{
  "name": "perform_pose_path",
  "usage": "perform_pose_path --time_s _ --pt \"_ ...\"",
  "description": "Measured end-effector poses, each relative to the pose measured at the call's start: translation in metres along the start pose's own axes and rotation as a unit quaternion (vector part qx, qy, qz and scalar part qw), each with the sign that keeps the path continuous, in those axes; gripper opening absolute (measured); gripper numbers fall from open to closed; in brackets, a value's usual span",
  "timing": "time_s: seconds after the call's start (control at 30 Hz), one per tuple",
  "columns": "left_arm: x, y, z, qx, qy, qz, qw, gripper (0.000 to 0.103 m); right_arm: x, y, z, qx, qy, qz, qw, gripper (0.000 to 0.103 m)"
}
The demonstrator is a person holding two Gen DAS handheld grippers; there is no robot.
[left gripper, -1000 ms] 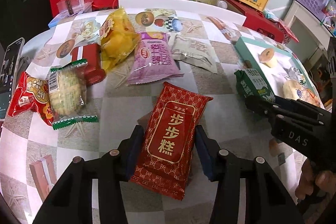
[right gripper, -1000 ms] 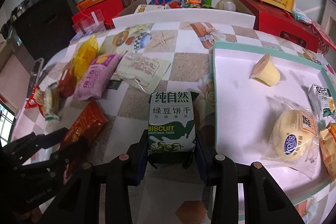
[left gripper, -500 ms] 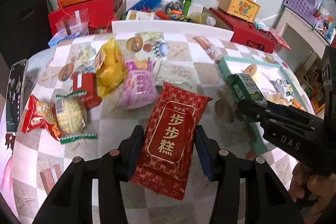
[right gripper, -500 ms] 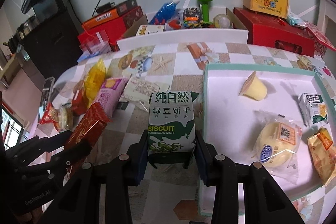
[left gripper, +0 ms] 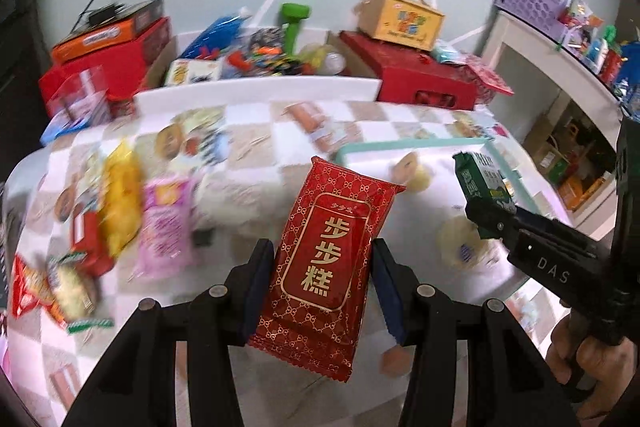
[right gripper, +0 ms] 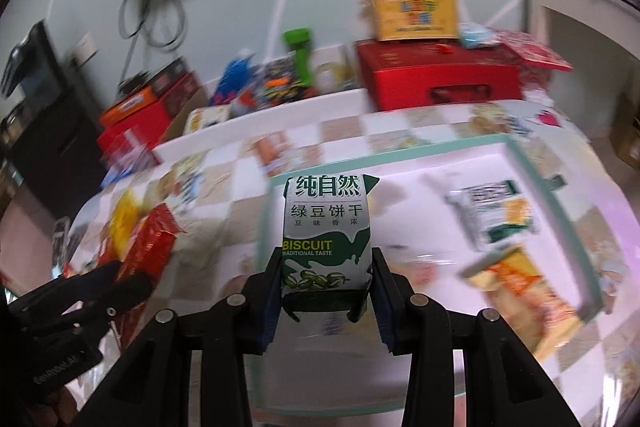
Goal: Organize snacks
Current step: 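Carry the red pack with the left tool while the right tool carries the green box to the tray, then release the red pack into the tray with the left tool while the right tool releases the green box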
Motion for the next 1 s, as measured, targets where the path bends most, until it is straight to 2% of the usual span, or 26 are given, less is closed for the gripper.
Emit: perform_pose_path --time_s 0.13,0.27,0.43,0.67,1.0 --pt "-0.017 -0.021 -0.02 0.02 -0.012 0.003 0.9997 0.051 -0.005 -0.007 -0.033 0.025 -0.034 0.005 0.999 0.042" --pt "-0.03 -0.05 -0.032 0.031 -0.013 0.011 0.9994 0.051 -0.007 -0.017 -0.052 0.03 -0.055 0.009 0.998 0.042" --pt "-0.037 -0.081 -0.036 0.038 0.002 0.022 0.999 0.051 -0.004 -0.036 -0.057 0.027 -0.06 0.026 0.998 0.042" --pt "-0.036 -0.115 -0.027 0.026 0.038 0.035 0.9984 0.051 -0.006 -0.053 -0.056 0.03 -0.055 0.029 0.998 0.042" --pt "-0.038 -0.124 -0.028 0.017 0.055 0.022 0.9981 0.053 -0.007 -0.06 -0.058 0.043 -0.047 0.027 0.998 0.044"
Point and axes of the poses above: each gripper's, at about its wrist camera, not at the fingertips, and y roughly against the way its jaws point, z to its left, x to its underside, the point moved 3 cm from there along -y, roughly the way its jaws point, and after that the axes turned 15 degrees about x, right-handed, at the moved point
